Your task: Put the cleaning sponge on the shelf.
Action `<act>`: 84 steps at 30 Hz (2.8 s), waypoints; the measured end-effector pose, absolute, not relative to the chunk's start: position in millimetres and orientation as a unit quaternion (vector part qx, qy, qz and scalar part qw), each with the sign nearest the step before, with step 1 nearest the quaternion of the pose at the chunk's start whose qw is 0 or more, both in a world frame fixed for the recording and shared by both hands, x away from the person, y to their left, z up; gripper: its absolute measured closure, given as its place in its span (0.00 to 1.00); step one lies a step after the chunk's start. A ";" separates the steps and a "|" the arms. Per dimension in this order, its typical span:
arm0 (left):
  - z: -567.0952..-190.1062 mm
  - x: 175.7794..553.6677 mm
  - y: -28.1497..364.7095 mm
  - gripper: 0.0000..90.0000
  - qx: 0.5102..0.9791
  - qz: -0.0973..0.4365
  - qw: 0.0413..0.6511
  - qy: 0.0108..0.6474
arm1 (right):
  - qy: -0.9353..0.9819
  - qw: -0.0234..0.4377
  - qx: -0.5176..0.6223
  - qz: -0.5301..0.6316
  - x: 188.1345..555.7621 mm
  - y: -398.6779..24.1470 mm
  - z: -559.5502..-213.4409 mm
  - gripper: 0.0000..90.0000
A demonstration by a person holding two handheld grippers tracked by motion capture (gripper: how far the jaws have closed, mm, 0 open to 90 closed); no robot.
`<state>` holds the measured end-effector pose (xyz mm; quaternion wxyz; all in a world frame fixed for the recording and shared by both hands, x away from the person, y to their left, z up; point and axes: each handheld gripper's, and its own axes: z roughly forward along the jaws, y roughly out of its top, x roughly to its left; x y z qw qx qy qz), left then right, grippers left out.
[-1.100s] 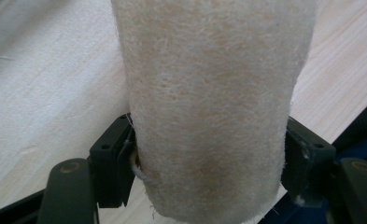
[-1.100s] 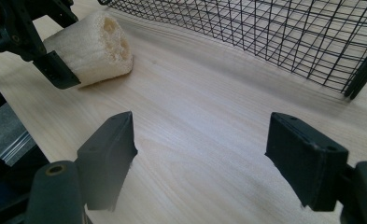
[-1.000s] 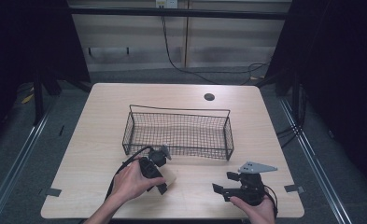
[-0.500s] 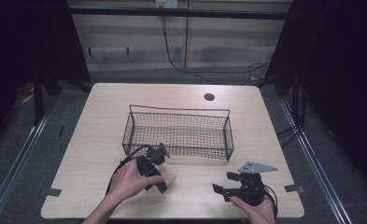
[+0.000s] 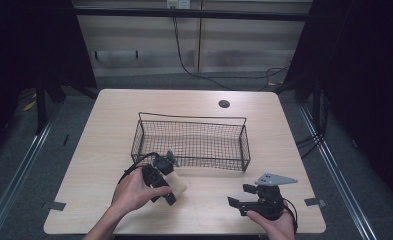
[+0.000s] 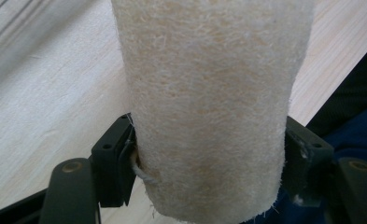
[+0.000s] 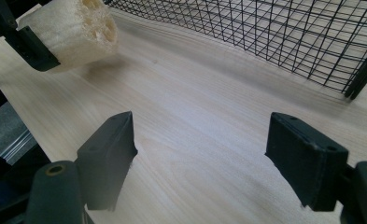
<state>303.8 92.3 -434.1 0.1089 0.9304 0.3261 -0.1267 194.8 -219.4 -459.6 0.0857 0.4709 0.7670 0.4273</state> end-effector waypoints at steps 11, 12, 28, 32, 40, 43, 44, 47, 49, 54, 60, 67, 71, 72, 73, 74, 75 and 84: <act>-418.9 302.0 98.7 0.35 0.931 -0.137 0.133 0.312 | 0.766 0.087 0.471 0.428 195.1 -219.9 -459.6 0.26; -418.4 302.0 99.3 0.35 0.929 -0.139 0.135 0.314 | 0.766 0.087 0.471 0.428 195.2 -220.0 -459.6 0.26; -401.2 299.4 107.6 0.35 0.931 -0.131 0.142 0.309 | 0.765 0.087 0.474 0.427 195.6 -220.0 -460.1 0.26; -391.8 300.1 110.1 0.35 0.933 -0.134 0.144 0.300 | 0.765 0.087 0.473 0.428 195.8 -220.2 -460.3 0.26; -375.4 302.8 114.8 0.35 0.931 -0.128 0.157 0.303 | 0.765 0.085 0.474 0.427 195.4 -219.8 -460.2 0.26; -370.6 304.2 115.9 0.35 0.929 -0.128 0.161 0.306 | 0.765 0.087 0.472 0.429 195.7 -220.3 -460.1 0.26; -369.3 304.5 115.9 0.35 0.929 -0.127 0.162 0.306 | 0.765 0.087 0.473 0.429 195.9 -220.2 -460.2 0.26; -363.9 305.3 115.3 0.35 0.928 -0.126 0.169 0.306 | 0.765 0.086 0.473 0.429 195.8 -219.8 -460.1 0.26; -361.5 306.2 114.6 0.35 0.931 -0.129 0.164 0.298 | 0.765 0.086 0.473 0.429 195.6 -219.7 -460.1 0.26; -358.6 308.5 112.6 0.35 0.929 -0.130 0.166 0.304 | 0.764 0.087 0.474 0.429 195.4 -220.2 -460.0 0.26; -346.1 317.7 116.6 0.35 0.928 -0.126 0.169 0.308 | 0.763 0.088 0.476 0.428 195.0 -220.8 -460.1 0.26; -330.4 326.9 120.9 0.35 0.922 -0.118 0.179 0.322 | 0.763 0.087 0.476 0.429 195.2 -220.7 -460.4 0.26; -324.2 331.0 121.7 0.35 0.924 -0.118 0.180 0.316 | 0.763 0.087 0.477 0.428 195.0 -220.5 -460.4 0.26; -322.3 331.9 122.3 0.35 0.923 -0.118 0.185 0.316 | 0.763 0.087 0.477 0.428 194.8 -220.4 -460.2 0.26; -320.0 333.2 123.2 0.35 0.922 -0.114 0.186 0.321 | 0.763 0.087 0.477 0.428 194.8 -220.5 -460.2 0.26; -319.0 334.4 123.6 0.35 0.920 -0.114 0.188 0.325 | 0.762 0.087 0.477 0.429 194.7 -220.6 -460.2 0.26; -317.8 336.0 124.1 0.35 0.919 -0.111 0.187 0.329 | 0.762 0.087 0.476 0.429 194.9 -220.7 -460.4 0.25; -309.7 350.4 125.1 0.35 0.907 -0.101 0.188 0.363 | 0.763 0.086 0.477 0.428 195.1 -220.4 -460.4 0.25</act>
